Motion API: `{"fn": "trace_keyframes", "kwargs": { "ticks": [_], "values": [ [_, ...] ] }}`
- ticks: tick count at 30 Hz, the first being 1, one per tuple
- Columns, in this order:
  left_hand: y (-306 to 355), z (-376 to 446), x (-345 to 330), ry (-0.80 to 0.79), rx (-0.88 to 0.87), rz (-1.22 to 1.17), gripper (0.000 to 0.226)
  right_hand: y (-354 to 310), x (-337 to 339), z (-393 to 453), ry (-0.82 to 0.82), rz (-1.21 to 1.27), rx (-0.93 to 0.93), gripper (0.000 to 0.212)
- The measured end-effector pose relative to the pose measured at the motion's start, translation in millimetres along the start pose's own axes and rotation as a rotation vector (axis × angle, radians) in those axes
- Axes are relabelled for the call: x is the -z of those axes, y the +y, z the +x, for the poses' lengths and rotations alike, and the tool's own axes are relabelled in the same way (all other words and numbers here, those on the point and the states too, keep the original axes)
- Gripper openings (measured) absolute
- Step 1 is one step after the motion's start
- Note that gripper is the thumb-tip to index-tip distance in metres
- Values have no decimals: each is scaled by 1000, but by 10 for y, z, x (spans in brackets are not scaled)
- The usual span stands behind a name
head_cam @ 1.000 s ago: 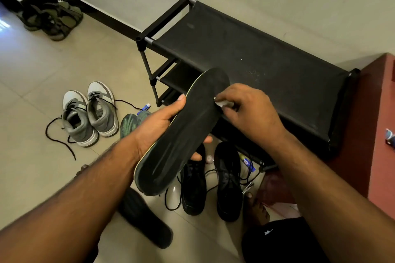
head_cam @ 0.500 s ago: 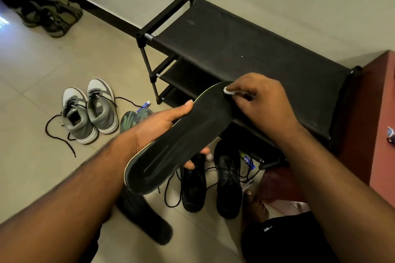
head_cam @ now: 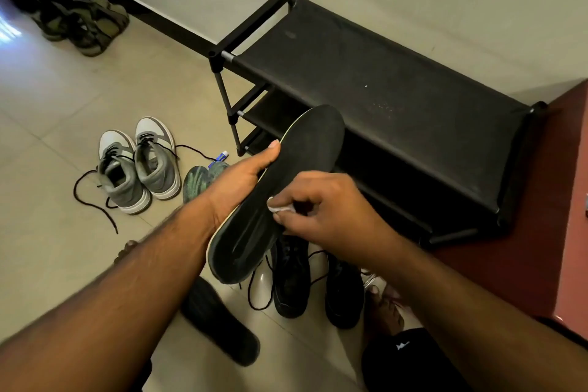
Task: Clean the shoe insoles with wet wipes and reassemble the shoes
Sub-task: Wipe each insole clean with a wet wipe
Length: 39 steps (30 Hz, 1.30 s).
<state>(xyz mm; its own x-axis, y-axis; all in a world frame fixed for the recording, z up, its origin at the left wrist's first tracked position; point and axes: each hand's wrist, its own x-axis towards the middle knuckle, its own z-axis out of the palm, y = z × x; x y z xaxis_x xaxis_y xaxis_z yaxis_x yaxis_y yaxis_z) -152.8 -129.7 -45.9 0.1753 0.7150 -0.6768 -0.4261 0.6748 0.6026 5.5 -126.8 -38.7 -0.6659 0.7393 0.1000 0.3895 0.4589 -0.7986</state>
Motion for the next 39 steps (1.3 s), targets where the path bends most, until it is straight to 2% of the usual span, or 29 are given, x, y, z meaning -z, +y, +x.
{"fn": "trace_keyframes", "kwargs": {
  "ticks": [1, 3, 5, 7, 9, 12, 16, 20, 22, 24, 26, 29, 34, 39],
  "values": [
    [5, -3, -7, -12, 19, -4, 48, 6, 68, 27, 41, 127, -77, 10],
    [5, -3, 9, -40, 66, 18, 52, 102, 250, 104, 236, 266, -221, 10],
    [-7, -2, 7, -69, 104, 26, 57, 265, 445, 159, 424, 136, -263, 9],
    [-33, -2, -20, -91, 128, 9, 61, 383, 527, 173, 485, -80, -274, 8],
    [-53, -3, -53, -88, 126, -5, 59, 420, 455, 164, 467, -196, -239, 11],
    [-67, 4, -92, -49, 100, -3, 53, 304, 173, 139, 358, -220, -110, 13],
    [-77, 72, -21, 43, 21, -88, 47, 116, -139, 25, 257, -100, 43, 12],
    [-65, 69, 8, 38, -75, -148, 48, 44, -92, 23, 65, 103, 84, 14],
    [-64, 43, -9, -15, -83, -172, 53, 67, 18, 75, 118, 254, 20, 13],
    [-87, 46, -6, -32, -80, -144, 58, 115, 149, 121, 267, 374, -122, 12],
    [-115, 58, 4, -36, -82, -146, 62, 175, 237, 143, 391, 269, -192, 11],
    [-134, 48, -41, -67, -70, -166, 61, 228, 196, 139, 397, 164, -213, 10],
    [-113, 57, -58, -101, -82, -246, 57, 86, -139, 40, 319, -10, 16, 12],
    [-57, 72, 55, -31, -95, -273, 66, -39, -265, -48, 180, 55, 224, 14]
  ]
}}
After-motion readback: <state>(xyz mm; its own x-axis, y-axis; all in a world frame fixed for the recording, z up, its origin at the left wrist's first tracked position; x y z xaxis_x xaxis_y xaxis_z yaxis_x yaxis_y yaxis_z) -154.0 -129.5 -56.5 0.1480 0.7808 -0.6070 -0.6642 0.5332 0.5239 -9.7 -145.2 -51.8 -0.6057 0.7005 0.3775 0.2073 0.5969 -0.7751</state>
